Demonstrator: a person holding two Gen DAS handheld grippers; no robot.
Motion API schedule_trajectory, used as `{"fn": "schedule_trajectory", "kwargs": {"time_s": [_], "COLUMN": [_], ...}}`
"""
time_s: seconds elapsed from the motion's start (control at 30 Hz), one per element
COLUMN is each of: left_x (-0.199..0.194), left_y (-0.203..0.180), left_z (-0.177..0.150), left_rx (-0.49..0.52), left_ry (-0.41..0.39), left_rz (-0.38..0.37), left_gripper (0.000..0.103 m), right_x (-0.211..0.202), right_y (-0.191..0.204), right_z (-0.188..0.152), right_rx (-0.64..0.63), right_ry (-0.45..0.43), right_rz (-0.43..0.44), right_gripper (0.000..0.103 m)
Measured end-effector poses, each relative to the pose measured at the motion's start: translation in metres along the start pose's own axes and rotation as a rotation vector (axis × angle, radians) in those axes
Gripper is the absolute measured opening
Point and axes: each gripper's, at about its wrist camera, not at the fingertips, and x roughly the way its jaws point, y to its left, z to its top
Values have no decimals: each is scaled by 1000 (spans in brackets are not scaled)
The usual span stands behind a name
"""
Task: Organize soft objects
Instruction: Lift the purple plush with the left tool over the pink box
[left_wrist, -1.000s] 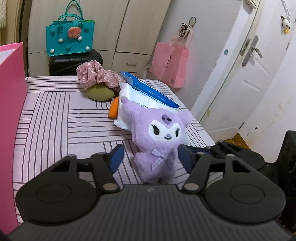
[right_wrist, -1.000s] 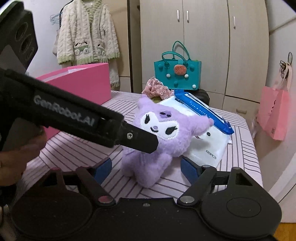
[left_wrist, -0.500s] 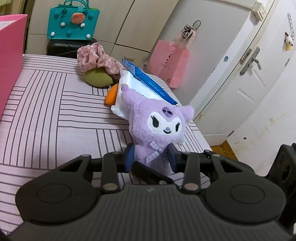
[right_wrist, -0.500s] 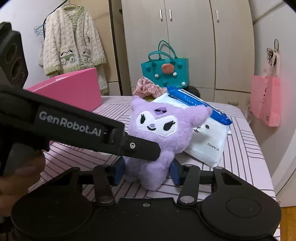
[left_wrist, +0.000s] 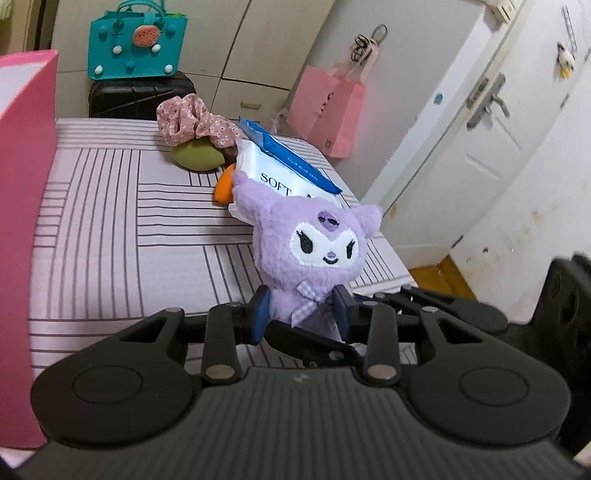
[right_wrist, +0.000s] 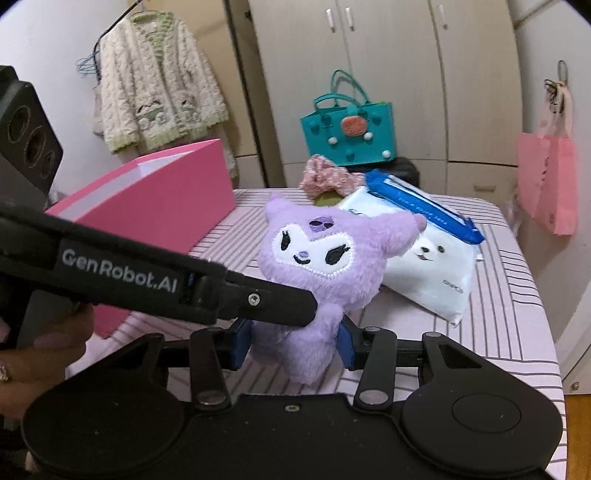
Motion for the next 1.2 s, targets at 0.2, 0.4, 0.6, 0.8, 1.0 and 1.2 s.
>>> {"fn": "schedule_trajectory", "kwargs": {"time_s": [0.2,0.4,0.6,0.8,1.0,1.2], "left_x": [-28,-61,-101,-146,-188,-214], "left_y": [-6,-3,4,15,36,77], "left_z": [6,14,27,37,42,55], "left_rx": [42,39,51,64,27,-66], "left_ry": [57,74,52,-30,-121,-141], "left_rz": [11,23,43,98,178,273], "left_gripper": [35,35,35,35,35,36], "right_x": [-12,-20,-25,-24,-11,31], "right_y": [16,33,52,86,122,154], "right_z": [13,32,59,91,121,155], "right_rx": [-23,-63,-118,-201,-293,-316], "right_ry": [42,63,88,83,60,140], "right_rz": [62,134,213,286,367,483], "right_gripper": [52,51,50,50,50,50]}}
